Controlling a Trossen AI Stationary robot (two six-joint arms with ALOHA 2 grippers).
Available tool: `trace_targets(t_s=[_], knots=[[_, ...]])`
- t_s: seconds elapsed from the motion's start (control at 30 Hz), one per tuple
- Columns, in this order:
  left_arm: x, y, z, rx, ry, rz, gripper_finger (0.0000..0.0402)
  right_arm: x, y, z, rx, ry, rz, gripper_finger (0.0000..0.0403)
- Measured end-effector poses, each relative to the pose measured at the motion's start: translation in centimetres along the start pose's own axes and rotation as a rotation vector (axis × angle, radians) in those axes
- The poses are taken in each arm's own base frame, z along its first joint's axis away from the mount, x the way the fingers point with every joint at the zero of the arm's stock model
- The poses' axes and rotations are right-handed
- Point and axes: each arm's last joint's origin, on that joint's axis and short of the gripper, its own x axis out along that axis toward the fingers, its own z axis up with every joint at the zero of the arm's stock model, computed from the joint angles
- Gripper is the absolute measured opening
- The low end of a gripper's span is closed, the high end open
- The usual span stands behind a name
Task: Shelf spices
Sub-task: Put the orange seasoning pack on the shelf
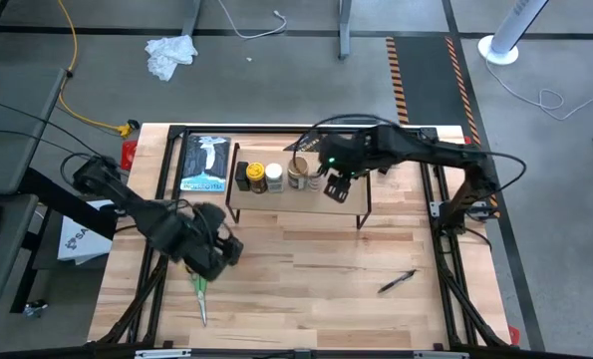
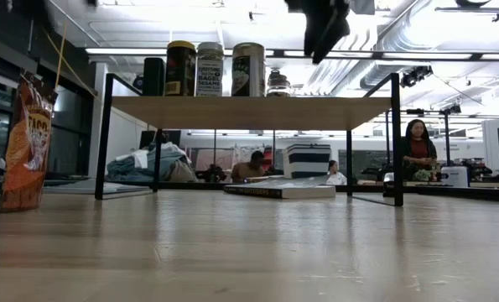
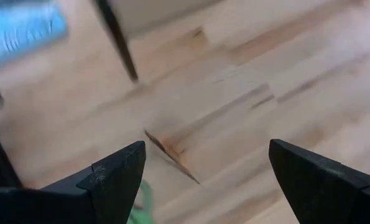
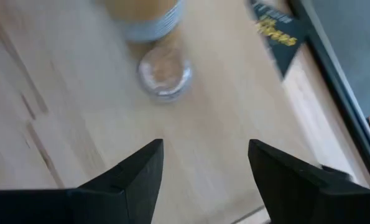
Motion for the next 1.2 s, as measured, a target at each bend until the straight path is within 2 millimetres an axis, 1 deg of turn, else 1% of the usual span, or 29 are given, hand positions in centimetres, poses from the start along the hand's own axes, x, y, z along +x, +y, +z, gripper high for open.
trace_targets(t_s=[0.07,0.17,0.23,0.33,0.4,0.7,0.83,0.93,1.03,1.13,1.2], knots=[[1.8,0.0,-1.5,-0.109,0.011,0.044,0.0337,-1.4,-0.3,-0.5,0.052,-0.043,-0.006,0.0232],[4.2,0.4,-3.3,-0.25,0.08,0.103,0.0337,-3.3,-0.8,-1.1,0.107,-0.103,-0.009,0.0232],[5.2,0.6,-3.9,-0.344,0.072,0.112,0.0337,-4.1,-1.1,-1.5,0.135,-0.13,-0.005,0.0232],[5.6,0.7,-3.9,-0.457,-0.004,0.09,0.0337,-4.9,-1.4,-1.7,0.157,-0.167,-0.015,0.0232],[6.0,0.7,-3.8,-0.48,-0.026,0.108,0.0337,-5.3,-1.5,-1.8,0.162,-0.186,-0.012,0.0232],[8.7,-0.5,-4.5,-0.5,0.017,0.223,0.0337,-5.2,-1.6,-1.7,0.156,-0.188,-0.01,0.0232],[10.1,-1.0,-5.1,-0.49,0.027,0.28,0.0323,-5.2,-1.6,-1.7,0.147,-0.187,-0.011,0.0232],[10.6,-1.3,-5.5,-0.498,0.04,0.285,0.0293,-5.2,-1.6,-1.7,0.139,-0.186,-0.012,0.0232],[11.2,-1.5,-5.4,-0.507,0.037,0.29,0.0239,-5.2,-1.6,-1.7,0.14,-0.186,-0.013,0.0232],[11.6,-1.6,-5.1,-0.512,0.012,0.295,0.0158,-5.2,-1.7,-1.7,0.141,-0.184,-0.014,0.0232],[11.6,-1.6,-4.7,-0.505,-0.023,0.284,0.0091,-5.2,-1.7,-1.7,0.14,-0.183,-0.015,0.0232]])
